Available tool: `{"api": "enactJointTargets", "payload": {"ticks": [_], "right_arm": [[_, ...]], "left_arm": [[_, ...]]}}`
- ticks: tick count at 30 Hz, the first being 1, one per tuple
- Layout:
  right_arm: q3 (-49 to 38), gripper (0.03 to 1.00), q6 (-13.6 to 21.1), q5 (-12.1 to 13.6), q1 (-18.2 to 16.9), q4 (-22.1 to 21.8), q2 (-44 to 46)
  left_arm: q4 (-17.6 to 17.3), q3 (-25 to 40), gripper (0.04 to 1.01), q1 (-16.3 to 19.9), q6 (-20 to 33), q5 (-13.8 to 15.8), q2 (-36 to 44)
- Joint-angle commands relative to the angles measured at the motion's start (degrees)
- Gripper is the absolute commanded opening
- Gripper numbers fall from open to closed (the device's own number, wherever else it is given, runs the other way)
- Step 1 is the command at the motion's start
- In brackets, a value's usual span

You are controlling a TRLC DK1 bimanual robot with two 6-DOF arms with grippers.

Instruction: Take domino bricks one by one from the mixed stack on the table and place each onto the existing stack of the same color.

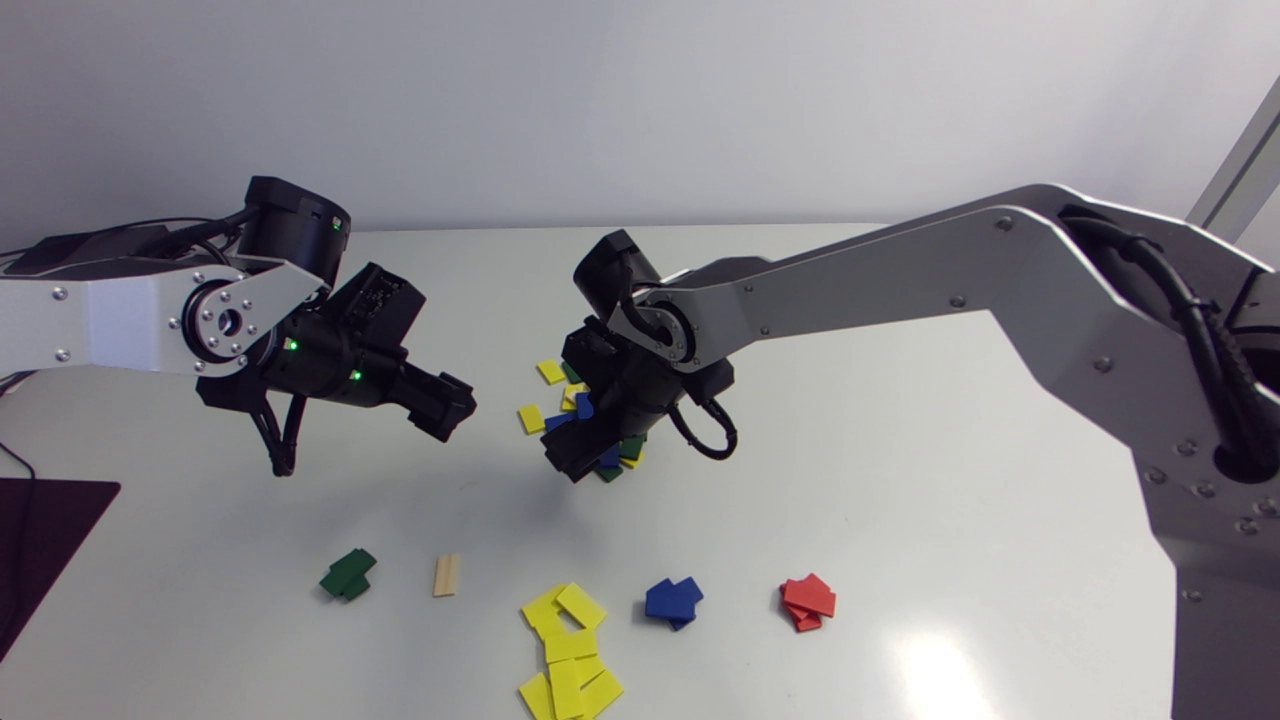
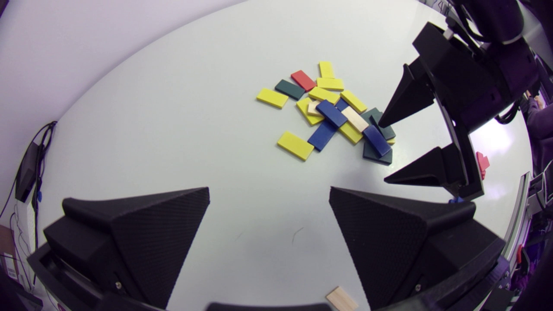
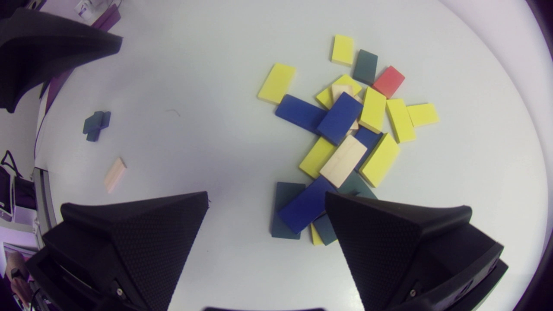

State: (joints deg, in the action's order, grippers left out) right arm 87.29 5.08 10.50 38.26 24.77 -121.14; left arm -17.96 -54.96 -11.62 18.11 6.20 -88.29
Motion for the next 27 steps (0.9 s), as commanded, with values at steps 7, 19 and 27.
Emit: {"api": "enactJointTargets", "payload": {"ticks": [7, 19, 27], "right_arm": [[3.8, 0.949, -4.3, 0.1, 0.6, 5.5, -2.4], [6.5, 0.949, -7.0, 3.0, 0.1, 7.9, -4.0], [8.1, 0.949, -7.1, 5.1, -0.9, 9.9, -5.2]], "left_arm": [[-0.8, 1.2, 0.989, 0.5, -1.1, 0.5, 2.7], [-2.2, 0.9, 0.989, 0.5, -1.3, 0.5, 3.4], [-2.5, 0.7, 0.989, 0.5, -1.0, 0.6, 3.4]]}}
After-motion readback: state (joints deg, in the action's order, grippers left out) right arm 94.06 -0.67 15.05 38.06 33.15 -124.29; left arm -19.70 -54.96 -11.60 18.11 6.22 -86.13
